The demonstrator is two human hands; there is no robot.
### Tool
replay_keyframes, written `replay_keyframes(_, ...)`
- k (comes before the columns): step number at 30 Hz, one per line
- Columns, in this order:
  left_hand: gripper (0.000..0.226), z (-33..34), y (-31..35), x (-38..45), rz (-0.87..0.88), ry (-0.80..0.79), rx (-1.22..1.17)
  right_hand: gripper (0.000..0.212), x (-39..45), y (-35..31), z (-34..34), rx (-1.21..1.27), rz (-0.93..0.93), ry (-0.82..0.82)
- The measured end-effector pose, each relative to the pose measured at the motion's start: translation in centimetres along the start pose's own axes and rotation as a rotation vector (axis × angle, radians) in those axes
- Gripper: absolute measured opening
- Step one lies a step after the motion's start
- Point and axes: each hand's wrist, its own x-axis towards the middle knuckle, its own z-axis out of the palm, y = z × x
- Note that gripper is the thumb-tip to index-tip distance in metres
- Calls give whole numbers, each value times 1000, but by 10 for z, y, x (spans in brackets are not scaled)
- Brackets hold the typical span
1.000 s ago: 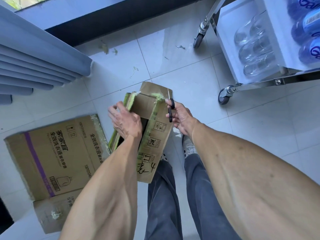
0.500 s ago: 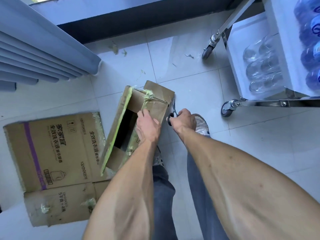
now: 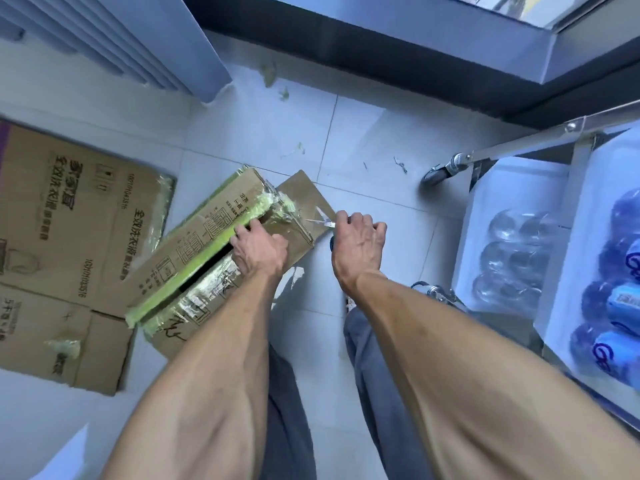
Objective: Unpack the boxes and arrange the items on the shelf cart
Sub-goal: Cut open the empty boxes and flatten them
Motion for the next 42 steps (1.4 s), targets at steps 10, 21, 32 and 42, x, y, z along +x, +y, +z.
replay_keyframes(10, 39, 18, -1, -9, -54, 84, -12, 55, 30, -26, -1, -148, -302, 28)
replay_keyframes(21, 38, 21, -1, -7, -87, 92, -37, 30, 50, -33, -5, -179, -415, 52)
replay_keyframes(32, 38, 17, 4, -12, -109, 78, -47, 29, 43, -28, -11, -164, -397, -16)
replay_keyframes(42, 31, 14, -7, -28, -87, 77, -11, 36, 34, -24, 2, -60, -98, 121)
